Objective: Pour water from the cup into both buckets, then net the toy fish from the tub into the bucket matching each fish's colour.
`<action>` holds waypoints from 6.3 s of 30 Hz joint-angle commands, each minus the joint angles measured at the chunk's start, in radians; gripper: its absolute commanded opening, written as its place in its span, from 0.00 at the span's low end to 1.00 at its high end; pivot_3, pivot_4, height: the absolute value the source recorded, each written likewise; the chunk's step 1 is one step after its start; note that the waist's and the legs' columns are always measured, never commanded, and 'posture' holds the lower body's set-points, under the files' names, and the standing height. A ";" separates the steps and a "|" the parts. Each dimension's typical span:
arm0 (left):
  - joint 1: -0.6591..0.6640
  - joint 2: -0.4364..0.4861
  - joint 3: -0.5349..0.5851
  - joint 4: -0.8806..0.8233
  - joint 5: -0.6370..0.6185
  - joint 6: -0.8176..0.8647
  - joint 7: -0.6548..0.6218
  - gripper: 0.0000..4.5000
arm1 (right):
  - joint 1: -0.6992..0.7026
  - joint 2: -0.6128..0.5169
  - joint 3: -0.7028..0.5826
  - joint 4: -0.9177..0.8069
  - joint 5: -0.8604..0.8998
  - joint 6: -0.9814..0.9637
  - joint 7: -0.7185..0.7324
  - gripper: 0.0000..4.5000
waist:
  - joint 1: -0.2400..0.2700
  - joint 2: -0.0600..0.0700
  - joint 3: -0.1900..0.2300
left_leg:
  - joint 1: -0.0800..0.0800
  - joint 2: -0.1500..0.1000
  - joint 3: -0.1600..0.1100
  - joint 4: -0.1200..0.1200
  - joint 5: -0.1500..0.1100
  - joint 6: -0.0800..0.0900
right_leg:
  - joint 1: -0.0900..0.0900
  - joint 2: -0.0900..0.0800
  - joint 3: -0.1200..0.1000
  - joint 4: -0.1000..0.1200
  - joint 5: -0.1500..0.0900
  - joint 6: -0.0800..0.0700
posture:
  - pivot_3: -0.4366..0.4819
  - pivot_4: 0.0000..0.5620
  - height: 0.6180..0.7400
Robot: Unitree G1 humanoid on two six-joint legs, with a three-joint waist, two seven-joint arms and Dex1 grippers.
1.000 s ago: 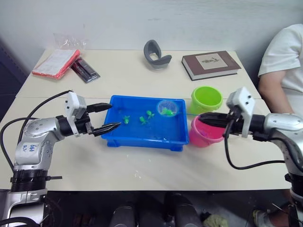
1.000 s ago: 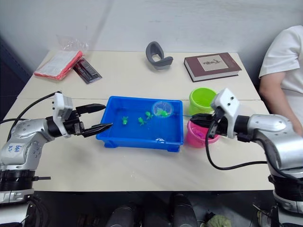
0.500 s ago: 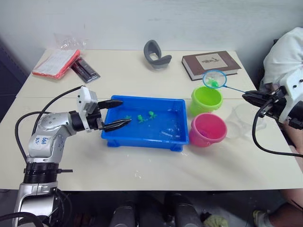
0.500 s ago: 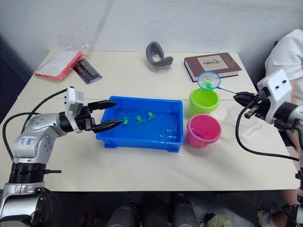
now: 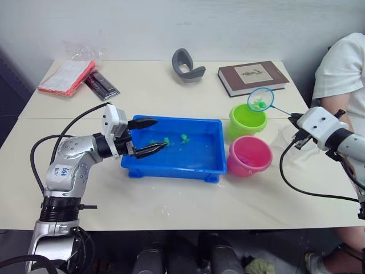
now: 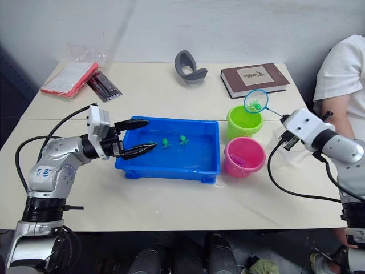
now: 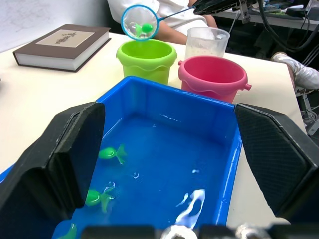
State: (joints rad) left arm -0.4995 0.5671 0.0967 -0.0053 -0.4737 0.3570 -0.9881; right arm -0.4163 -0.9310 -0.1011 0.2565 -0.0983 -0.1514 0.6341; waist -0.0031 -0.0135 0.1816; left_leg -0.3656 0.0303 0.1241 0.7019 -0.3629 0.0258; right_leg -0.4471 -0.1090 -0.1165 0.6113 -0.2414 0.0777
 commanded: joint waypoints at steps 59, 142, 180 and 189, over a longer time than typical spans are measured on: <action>0.246 0.197 0.218 0.001 -0.017 -0.035 -0.020 0.99 | -0.319 0.121 0.390 -0.434 0.692 1.359 0.029 0.00 | -0.003 0.002 0.001 | -0.002 0.001 -0.002 -0.001 -0.001 0.000 | -0.003 -0.005 -0.002 0.000 -0.001 -0.003 | 0.48 0.27 1.00; 0.061 -0.082 0.009 -0.014 -0.003 -0.122 0.071 0.99 | 0.152 -0.112 0.034 -0.078 -0.374 -0.293 -0.408 0.00 | 0.000 0.001 0.000 | 0.000 -0.001 -0.001 -0.001 0.003 0.000 | 0.001 -0.001 0.002 -0.002 0.001 0.002 | 0.48 0.27 1.00; 0.463 0.330 0.302 -0.170 -0.022 -0.028 -0.054 0.99 | -0.308 0.290 0.545 -0.237 0.023 0.448 0.221 0.00 | -0.019 0.002 0.001 | -0.002 0.000 -0.004 -0.002 0.001 0.001 | -0.001 -0.005 -0.004 0.000 0.000 -0.002 | 0.48 0.27 1.00; 0.432 0.337 0.291 -0.167 -0.024 0.020 -0.026 0.99 | -0.352 0.396 0.504 -0.262 0.092 0.555 0.326 0.00 | -0.025 0.003 0.001 | -0.002 0.000 -0.005 -0.002 0.001 0.000 | -0.002 -0.004 -0.004 0.000 -0.001 -0.003 | 0.48 0.27 1.00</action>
State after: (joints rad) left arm -0.0606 0.8903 0.3743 -0.1525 -0.4850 0.3745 -1.0179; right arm -0.7462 -0.5382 0.4489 0.0397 -0.0354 0.3846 0.9428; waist -0.0285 -0.0110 0.1826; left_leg -0.3679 0.0308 0.1195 0.6998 -0.3623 0.0257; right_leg -0.4486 -0.1132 -0.1208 0.6112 -0.2420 0.0751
